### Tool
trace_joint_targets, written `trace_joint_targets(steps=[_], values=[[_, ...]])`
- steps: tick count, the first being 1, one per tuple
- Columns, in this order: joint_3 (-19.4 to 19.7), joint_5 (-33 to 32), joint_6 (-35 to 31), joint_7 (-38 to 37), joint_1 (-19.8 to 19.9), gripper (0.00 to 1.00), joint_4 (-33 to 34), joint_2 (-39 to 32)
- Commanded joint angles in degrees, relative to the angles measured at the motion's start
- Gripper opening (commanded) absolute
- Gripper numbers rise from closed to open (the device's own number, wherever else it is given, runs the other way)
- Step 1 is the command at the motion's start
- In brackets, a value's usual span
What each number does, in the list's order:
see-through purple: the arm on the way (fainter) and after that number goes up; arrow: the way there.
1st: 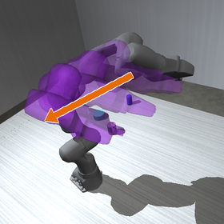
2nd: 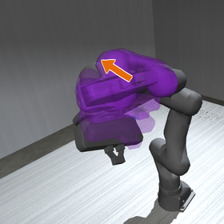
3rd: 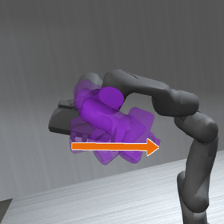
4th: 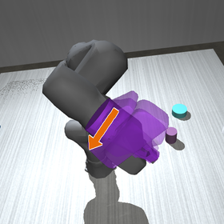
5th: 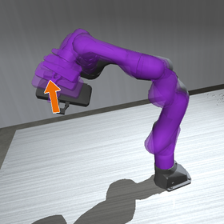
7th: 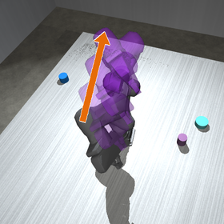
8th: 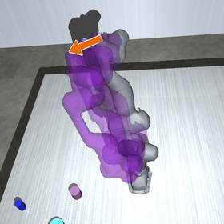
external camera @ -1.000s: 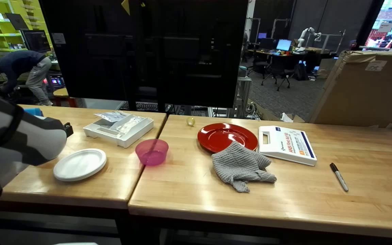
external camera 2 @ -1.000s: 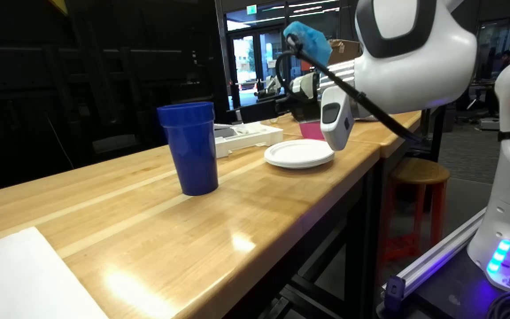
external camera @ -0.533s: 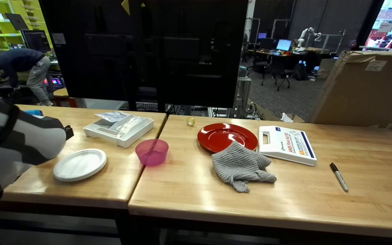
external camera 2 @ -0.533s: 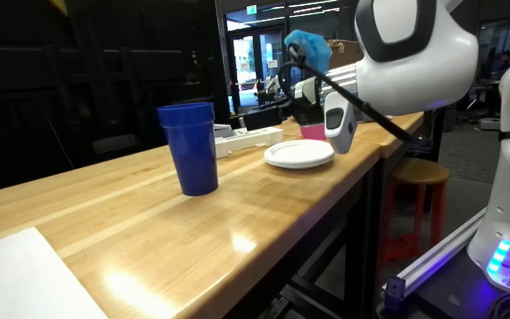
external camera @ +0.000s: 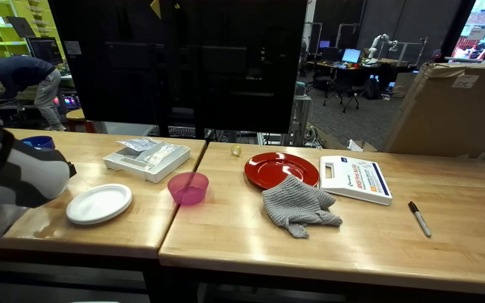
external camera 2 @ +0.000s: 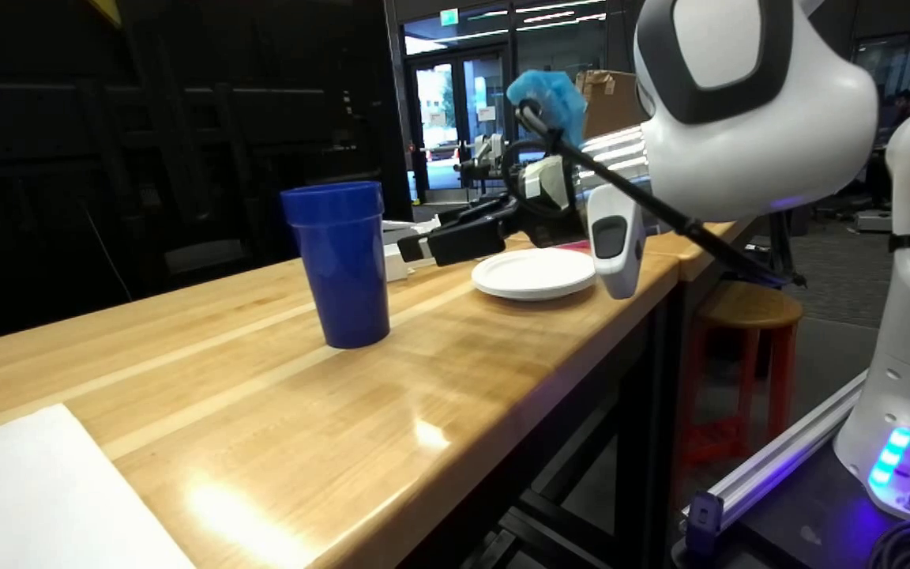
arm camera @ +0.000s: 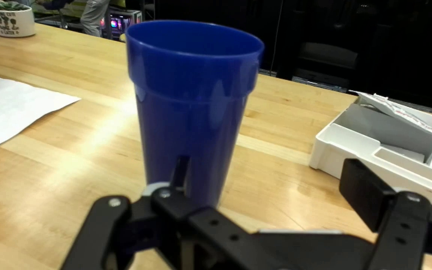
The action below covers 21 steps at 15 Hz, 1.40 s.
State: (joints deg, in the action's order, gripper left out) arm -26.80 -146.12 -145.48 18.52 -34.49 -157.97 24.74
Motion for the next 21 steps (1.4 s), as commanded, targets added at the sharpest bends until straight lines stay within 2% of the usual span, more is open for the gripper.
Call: trace_joint_targets(steps=[1,5,6,12,18,21], values=[[0.4,-2.2,-0.2,-0.9,-1.1,1.0,0.9,-1.7],[0.5,-6.2,1.1,-4.2,-2.9,1.0,1.7,-4.1],[-1.3,-3.4,1.6,-3.1,-3.8,1.0,2.1,-4.5],[-2.7,-3.1,5.4,-2.9,-6.5,1.0,5.2,-9.2],[-2.6,-3.1,8.5,-4.5,-7.5,1.0,5.3,-11.0],[-1.7,-3.0,9.8,-5.7,-7.0,1.0,3.0,-10.3]])
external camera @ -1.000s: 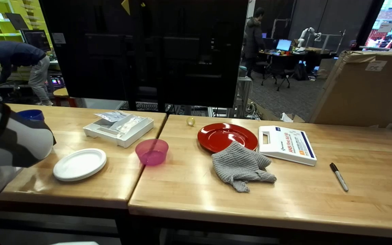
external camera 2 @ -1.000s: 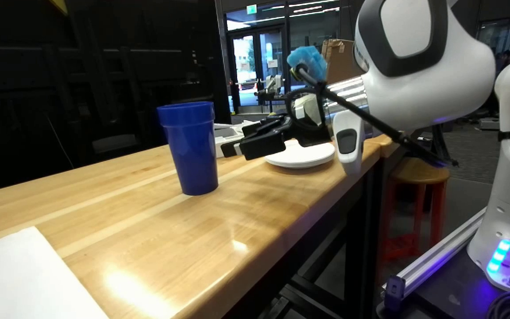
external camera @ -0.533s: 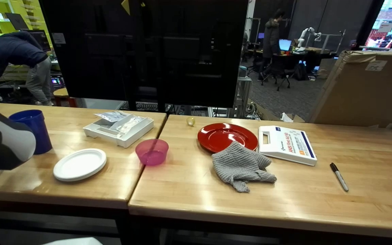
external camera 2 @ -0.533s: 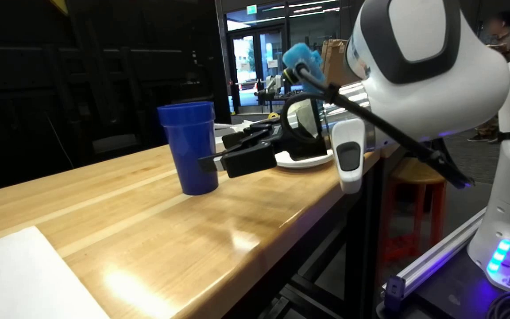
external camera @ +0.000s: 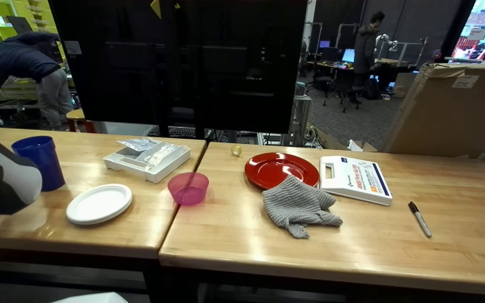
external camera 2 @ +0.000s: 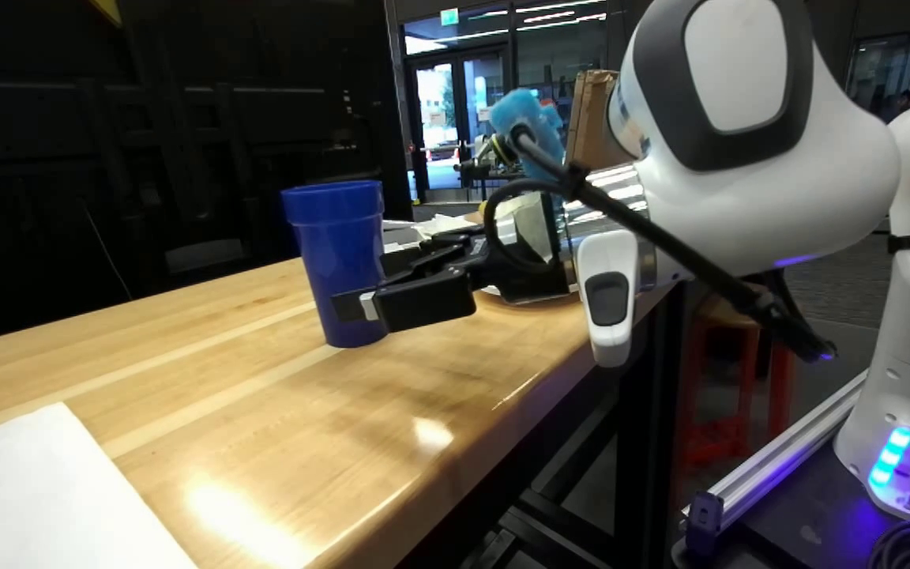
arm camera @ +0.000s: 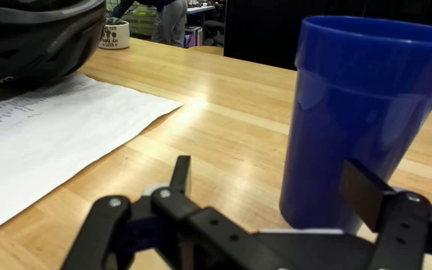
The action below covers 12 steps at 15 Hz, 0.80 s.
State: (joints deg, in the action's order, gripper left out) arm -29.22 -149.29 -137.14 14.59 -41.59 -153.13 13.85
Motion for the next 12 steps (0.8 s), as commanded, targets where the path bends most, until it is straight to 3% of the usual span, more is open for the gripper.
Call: trace_joint_targets(steps=[1,6,12], values=[[1.0,0.1,1.9,-1.7,0.3,1.0,-2.7,1.1],[1.7,0.1,3.8,-2.4,0.7,1.0,-5.2,1.6],[1.5,0.1,2.8,-0.7,0.5,1.0,-2.9,0.9]])
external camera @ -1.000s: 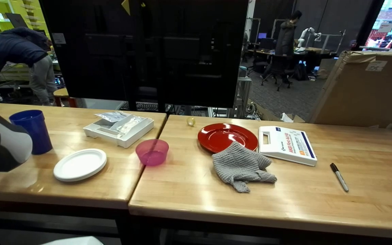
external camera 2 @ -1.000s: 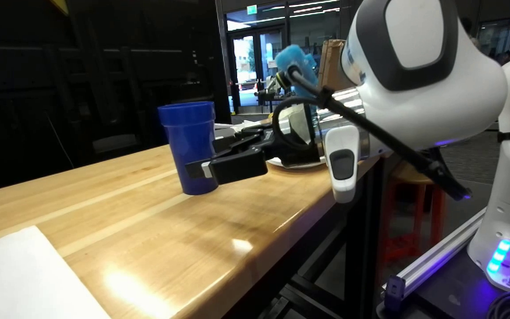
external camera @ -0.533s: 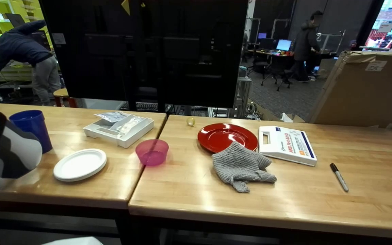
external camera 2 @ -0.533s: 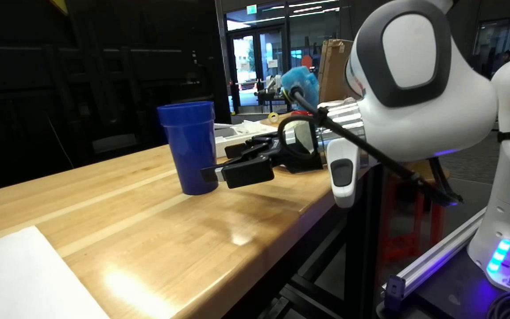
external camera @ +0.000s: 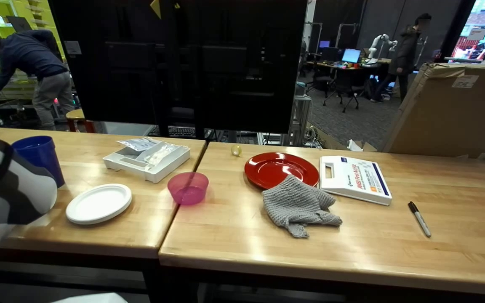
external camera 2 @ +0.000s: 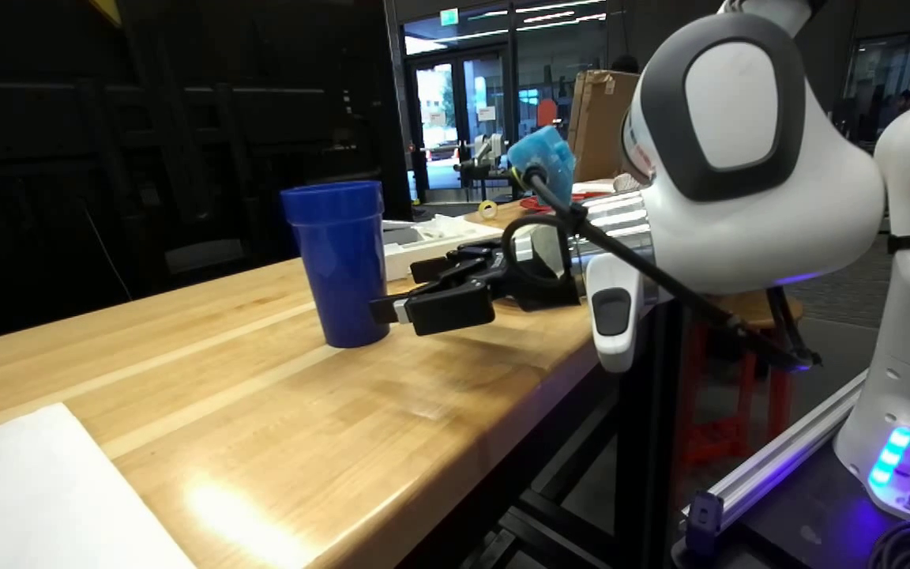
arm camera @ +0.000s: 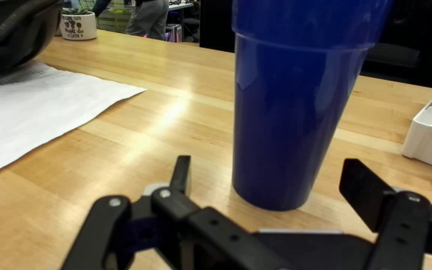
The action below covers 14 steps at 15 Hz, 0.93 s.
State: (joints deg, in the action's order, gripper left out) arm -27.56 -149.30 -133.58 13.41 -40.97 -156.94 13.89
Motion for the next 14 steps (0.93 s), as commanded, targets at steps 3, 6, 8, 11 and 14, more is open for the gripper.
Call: trace_joint_targets(steps=[3,6,8,11,14], values=[[-0.1,0.1,-1.2,1.5,0.1,1.0,2.1,0.8],[-0.3,0.1,-0.8,1.6,0.0,1.0,2.8,0.4],[-0.6,0.1,-0.5,1.4,-0.2,1.0,3.1,0.1],[-0.7,0.1,0.3,1.7,0.0,1.0,3.0,-0.6],[-0.8,0.1,0.9,1.9,0.1,1.0,3.3,-1.0]])
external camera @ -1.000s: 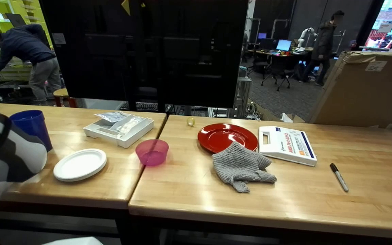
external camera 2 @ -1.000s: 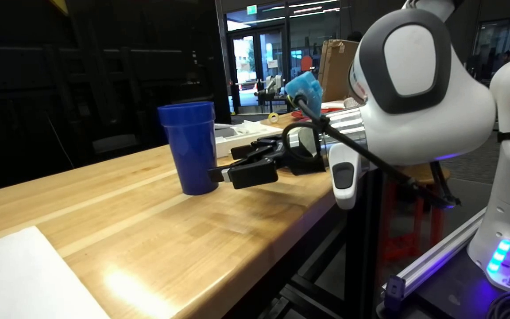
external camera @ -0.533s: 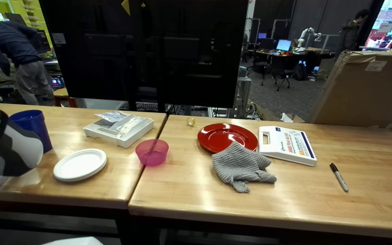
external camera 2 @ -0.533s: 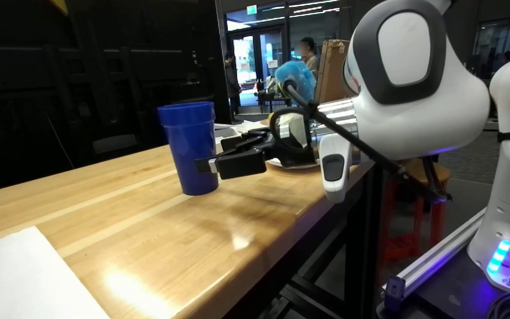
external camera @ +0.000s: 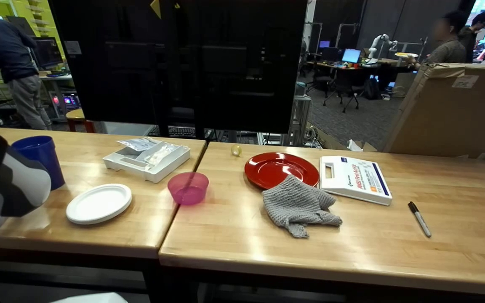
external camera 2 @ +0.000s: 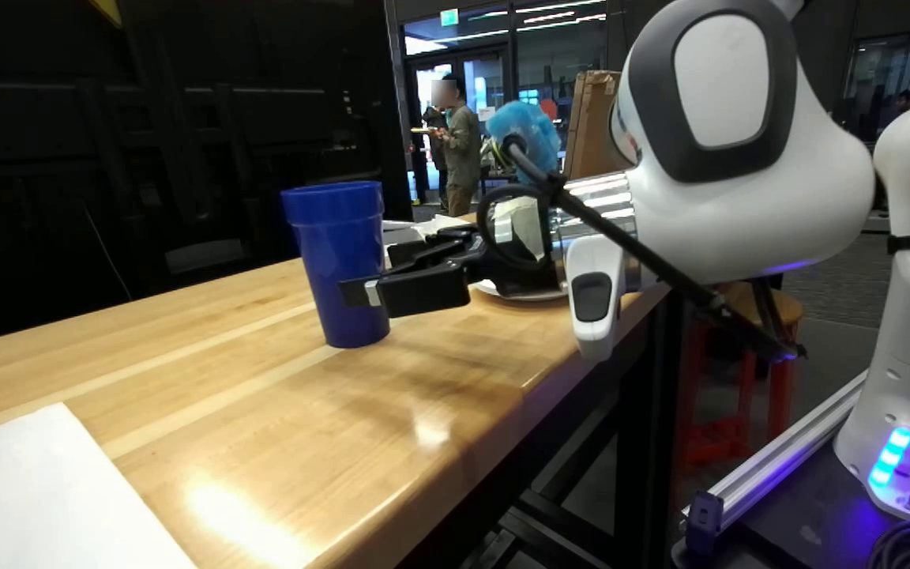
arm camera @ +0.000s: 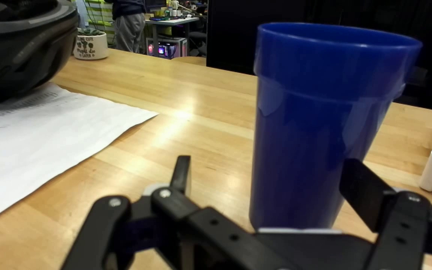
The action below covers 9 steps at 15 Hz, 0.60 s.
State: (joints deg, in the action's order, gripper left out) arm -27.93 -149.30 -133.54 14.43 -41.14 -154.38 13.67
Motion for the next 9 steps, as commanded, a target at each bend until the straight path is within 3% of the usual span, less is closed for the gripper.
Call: trace_joint_targets(steps=[1,9], values=[[-0.4,0.1,0.9,0.9,0.3,1.0,0.8,-0.8],[-0.1,0.1,4.0,1.7,1.7,1.0,1.5,-2.6]])
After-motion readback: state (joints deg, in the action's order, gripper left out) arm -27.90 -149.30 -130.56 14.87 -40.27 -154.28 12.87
